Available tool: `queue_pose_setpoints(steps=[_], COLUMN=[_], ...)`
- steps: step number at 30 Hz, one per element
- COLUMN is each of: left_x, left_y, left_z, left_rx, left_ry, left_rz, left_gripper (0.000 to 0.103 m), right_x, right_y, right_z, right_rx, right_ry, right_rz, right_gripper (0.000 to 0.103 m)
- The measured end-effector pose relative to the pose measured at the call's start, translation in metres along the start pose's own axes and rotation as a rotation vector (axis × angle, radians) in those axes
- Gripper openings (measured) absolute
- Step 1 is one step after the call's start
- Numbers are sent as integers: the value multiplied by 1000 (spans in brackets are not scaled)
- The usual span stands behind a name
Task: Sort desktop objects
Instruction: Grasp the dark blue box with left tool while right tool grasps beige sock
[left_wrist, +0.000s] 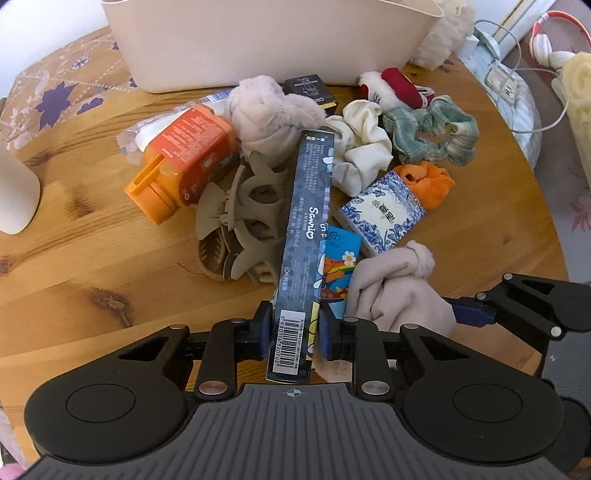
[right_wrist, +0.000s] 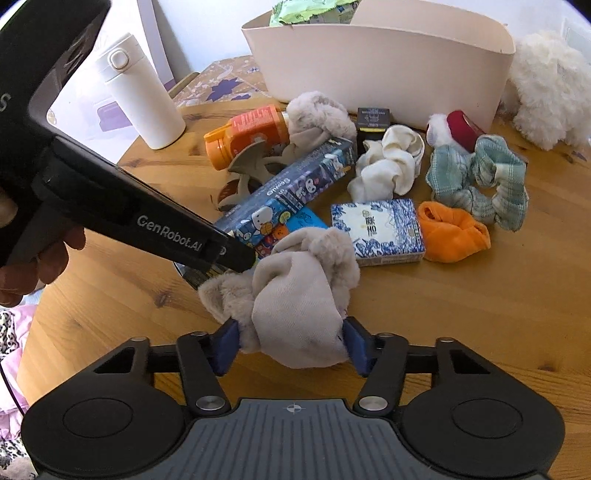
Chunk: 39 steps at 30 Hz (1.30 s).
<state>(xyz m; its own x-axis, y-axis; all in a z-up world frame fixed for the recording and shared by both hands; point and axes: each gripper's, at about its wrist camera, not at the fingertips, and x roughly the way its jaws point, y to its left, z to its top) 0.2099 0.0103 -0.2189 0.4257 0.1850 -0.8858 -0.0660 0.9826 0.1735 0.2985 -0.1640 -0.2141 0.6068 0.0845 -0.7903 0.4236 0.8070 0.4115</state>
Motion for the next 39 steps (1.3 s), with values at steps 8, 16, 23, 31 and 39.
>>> queue_pose_setpoints(steps=[8, 16, 23, 31, 39], left_x=[-3, -10, -18, -35, -72], left_y=[0, -3, -7, -16, -19], left_z=[-6, -11, -14, -13, 2], left_rx=[3, 35, 61, 125, 170], left_ry=[-15, -35, -46, -89, -179], left_rz=[-20, -23, -40, -56, -54], left_gripper=[24, 23, 23, 23, 23], right_x=[-5, -19, -41, -69, -103], right_y=[-2, -11, -30, -43, -54], right_z=[-1, -8, -15, -7, 21], right_rx=[5, 9, 48, 48, 19], right_ry=[18, 15, -16, -75, -159], right_rz=[9, -6, -17, -52, -89], right_gripper=[30, 26, 25, 25, 26])
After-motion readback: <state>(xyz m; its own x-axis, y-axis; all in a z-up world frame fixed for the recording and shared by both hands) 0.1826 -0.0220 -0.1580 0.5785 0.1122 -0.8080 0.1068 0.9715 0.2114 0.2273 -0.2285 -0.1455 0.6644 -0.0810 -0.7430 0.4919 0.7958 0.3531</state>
